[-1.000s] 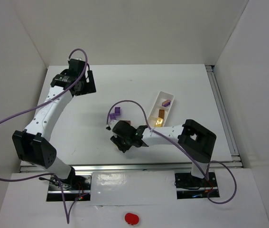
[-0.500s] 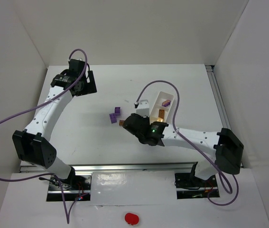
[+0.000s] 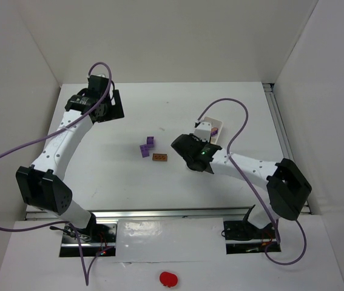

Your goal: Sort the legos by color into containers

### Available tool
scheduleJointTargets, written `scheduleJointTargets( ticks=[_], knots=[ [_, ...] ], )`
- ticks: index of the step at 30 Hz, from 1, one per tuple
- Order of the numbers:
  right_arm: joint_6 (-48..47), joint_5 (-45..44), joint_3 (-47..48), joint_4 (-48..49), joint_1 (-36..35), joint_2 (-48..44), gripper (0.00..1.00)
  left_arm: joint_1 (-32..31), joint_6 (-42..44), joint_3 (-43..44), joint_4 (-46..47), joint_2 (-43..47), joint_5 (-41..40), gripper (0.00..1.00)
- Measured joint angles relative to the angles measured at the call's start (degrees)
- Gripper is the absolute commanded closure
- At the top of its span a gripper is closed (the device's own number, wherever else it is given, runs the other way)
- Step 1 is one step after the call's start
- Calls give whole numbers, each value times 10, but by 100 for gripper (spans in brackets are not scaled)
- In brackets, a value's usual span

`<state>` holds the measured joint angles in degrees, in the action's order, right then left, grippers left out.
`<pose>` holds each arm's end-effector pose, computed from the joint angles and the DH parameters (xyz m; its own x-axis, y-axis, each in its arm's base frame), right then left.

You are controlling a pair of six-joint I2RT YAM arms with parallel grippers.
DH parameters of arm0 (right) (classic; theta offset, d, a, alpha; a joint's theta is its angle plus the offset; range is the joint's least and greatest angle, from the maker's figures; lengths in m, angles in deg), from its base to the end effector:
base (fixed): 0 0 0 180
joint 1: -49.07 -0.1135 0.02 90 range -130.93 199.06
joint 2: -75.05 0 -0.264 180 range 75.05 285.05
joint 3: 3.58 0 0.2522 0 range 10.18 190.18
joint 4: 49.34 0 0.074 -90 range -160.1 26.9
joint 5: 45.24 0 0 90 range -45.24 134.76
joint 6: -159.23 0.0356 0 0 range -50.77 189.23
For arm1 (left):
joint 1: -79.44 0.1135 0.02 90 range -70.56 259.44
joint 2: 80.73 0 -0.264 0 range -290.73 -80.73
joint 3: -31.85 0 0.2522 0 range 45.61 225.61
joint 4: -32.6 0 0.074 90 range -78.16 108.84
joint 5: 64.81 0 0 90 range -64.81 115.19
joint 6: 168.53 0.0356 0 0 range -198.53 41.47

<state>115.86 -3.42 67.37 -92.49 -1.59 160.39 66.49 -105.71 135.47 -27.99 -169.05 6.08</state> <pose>0.2077 0.2116 0.2315 -0.5579 0.0840 -0.8257 0.2088 0.9771 -0.0417 0.3254 -0.0629 0.3674 -0.6103 -0.3025 -0.7321 -0.3277 0.9378 -0.1144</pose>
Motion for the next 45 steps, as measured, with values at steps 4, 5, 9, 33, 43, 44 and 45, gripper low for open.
scheduleJointTargets(
  ticks=[4,5,9,33,43,44,45],
  knots=[
    [-16,14,-1,16,14,12,60,0,0,0,2,-1,0,0],
    [-18,18,-1,19,15,15,57,0,0,0,2,-1,0,0],
    [-24,38,-2,30,15,28,27,0,0,0,3,-4,0,0],
    [-245,267,256,127,10,218,12,0,1,-12,10,-3,-5,0],
    [-222,276,363,121,9,369,26,0,2,-12,10,0,-10,0],
    [-219,275,370,122,9,379,30,0,3,-12,10,0,-12,0],
    [-215,273,376,122,9,387,37,0,4,-12,10,0,-14,0]
  ],
)
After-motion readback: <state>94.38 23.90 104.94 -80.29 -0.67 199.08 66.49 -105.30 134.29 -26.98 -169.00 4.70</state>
